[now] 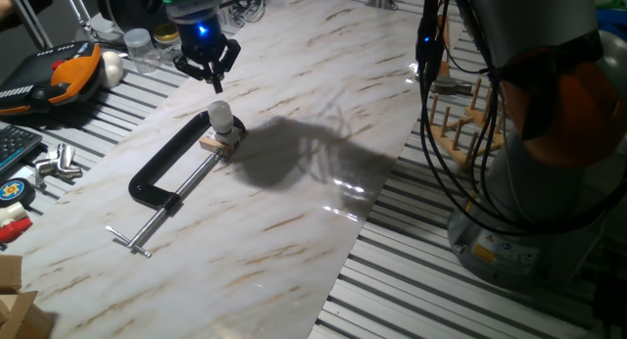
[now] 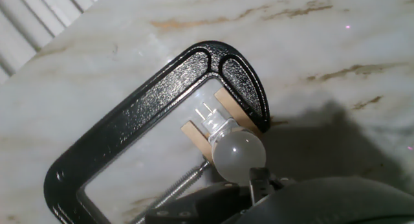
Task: Take out the light bulb by rotating it
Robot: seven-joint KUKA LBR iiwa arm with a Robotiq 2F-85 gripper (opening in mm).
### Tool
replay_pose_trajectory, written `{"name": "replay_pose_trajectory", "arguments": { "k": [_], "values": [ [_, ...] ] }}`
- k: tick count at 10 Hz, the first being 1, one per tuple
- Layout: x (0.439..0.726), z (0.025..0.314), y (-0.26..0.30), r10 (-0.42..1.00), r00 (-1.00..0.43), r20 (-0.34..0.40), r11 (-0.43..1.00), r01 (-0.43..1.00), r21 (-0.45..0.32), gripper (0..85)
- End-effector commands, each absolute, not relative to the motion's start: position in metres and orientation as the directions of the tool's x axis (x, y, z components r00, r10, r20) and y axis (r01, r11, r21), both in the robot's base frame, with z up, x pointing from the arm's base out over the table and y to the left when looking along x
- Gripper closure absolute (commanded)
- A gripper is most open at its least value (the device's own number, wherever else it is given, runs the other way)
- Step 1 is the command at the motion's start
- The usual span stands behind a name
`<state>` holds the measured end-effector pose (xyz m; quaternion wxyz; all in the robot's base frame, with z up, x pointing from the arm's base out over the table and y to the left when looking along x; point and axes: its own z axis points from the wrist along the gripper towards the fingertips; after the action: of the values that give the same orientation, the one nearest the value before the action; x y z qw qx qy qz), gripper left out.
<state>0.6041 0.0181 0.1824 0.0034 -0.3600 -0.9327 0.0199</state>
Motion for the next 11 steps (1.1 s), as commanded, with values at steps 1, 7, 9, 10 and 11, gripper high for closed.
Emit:
{"name": "replay_pose_trajectory", "arguments": {
  "k": [1,7,9,10,11],
  "values": [
    [0.6043,0.1823,0.018,0.901,-0.435,-0.01,0.434,0.9,-0.04,85.0],
    [0.6067,0.1802,0.0186,0.975,-0.223,0.003,0.222,0.974,-0.034,51.0],
    [0.6078,0.1788,0.0185,0.991,-0.135,0.009,0.135,0.99,-0.034,51.0],
    [0.6077,0.1789,0.0186,0.994,-0.109,0.005,0.109,0.993,-0.035,51.0],
    [0.6078,0.1788,0.0185,0.997,-0.08,0.001,0.08,0.996,-0.038,34.0]
  ]
}}
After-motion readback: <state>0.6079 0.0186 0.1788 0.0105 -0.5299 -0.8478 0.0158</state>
